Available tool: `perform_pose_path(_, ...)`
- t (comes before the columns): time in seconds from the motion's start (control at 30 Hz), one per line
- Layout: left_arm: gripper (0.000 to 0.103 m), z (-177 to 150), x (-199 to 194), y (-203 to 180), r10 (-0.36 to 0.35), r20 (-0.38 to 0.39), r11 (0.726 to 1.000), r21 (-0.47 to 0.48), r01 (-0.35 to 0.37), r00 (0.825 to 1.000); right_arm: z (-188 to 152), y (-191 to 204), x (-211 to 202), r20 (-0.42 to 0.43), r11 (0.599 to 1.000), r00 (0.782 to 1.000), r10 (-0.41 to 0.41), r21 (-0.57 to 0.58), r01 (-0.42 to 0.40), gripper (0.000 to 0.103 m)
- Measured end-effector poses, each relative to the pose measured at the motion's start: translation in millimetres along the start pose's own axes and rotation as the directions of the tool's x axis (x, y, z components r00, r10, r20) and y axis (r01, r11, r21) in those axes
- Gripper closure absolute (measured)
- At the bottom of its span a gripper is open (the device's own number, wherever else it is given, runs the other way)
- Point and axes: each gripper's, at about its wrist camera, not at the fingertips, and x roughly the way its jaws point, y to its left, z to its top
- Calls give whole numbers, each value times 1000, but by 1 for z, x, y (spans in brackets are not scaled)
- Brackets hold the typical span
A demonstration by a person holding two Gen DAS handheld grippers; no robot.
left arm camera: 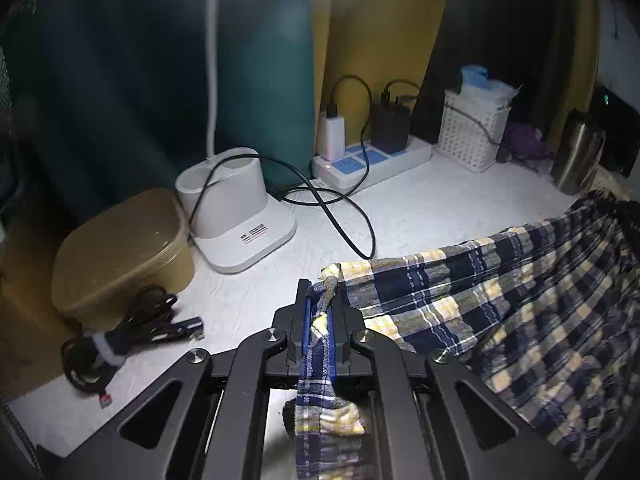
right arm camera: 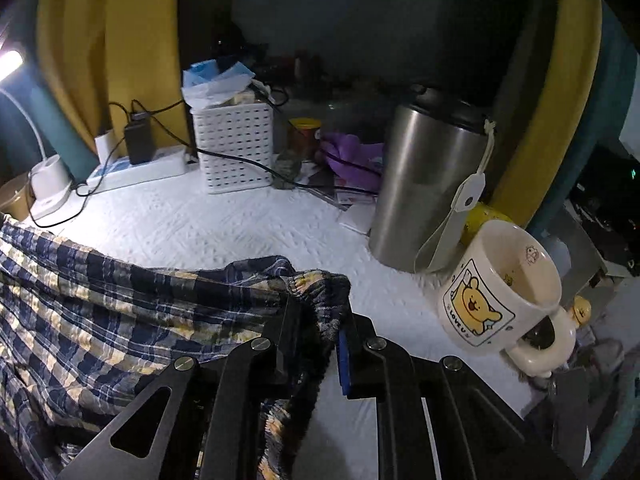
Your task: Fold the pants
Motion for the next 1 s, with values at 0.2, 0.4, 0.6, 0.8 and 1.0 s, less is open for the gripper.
perform_pose_path(0.2,98,-15,44,8,62,-98,998,-2,-62,993,-11,12,47,-112,999,993,42,-14,-43,89)
perform_pose_path(0.4,90,-23,51,19,121,-140,992,-9,-123,983,-12,0,42,-117,1000,993,-11,10,13,51)
perform_pose_path(0.6,53,-23,6,42,161,-85,983,-73,-167,983,-28,-20,-11,-68,998,997,-48,43,51,39)
perform_pose_path(0.8,50,-44,-50,36,151,-24,985,-84,-153,988,-60,-34,-68,-39,992,997,-60,110,64,39)
perform_pose_path(1.0,40,-81,-86,7,84,6,994,-73,-83,996,-112,-30,-115,-36,990,998,-47,132,52,39)
